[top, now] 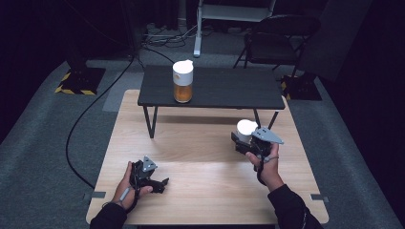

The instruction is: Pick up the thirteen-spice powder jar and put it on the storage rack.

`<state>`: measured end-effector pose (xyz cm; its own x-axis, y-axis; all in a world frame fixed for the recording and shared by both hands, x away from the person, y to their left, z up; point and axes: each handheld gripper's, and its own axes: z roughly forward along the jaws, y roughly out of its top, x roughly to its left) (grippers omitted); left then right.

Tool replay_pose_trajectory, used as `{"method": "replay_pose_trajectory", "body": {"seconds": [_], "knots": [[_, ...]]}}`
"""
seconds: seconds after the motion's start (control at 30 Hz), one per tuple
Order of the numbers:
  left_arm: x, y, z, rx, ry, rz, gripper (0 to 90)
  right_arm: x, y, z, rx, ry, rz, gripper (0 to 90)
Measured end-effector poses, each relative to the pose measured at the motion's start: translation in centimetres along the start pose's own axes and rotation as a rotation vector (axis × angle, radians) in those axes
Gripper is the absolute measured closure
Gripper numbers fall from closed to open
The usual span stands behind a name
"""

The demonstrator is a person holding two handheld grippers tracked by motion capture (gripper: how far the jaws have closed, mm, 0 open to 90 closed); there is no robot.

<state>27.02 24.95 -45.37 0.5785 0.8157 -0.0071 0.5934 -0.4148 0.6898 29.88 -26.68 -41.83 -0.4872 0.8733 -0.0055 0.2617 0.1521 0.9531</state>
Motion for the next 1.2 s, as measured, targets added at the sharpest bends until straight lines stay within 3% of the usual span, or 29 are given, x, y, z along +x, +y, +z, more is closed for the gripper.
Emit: {"method": "replay_pose_trajectory", "body": {"seconds": [0.4, 0.87, 1.2], "knots": [[0.0, 0.0, 0.0, 0.0, 0.0, 0.0, 0.4, 0.5, 2.5, -1.9, -0.024, 0.002, -0.016, 29.9], [0.0, 0.0, 0.0, 0.0, 0.0, 0.0, 0.4, 0.5, 7.9, -3.6, -0.046, -0.028, -0.031, 29.9], [0.0, 0.0, 0.0, -0.001, 0.0, 0.0, 0.4, 0.7, 11.0, -3.7, -0.055, -0.033, -0.029, 30.0]]}}
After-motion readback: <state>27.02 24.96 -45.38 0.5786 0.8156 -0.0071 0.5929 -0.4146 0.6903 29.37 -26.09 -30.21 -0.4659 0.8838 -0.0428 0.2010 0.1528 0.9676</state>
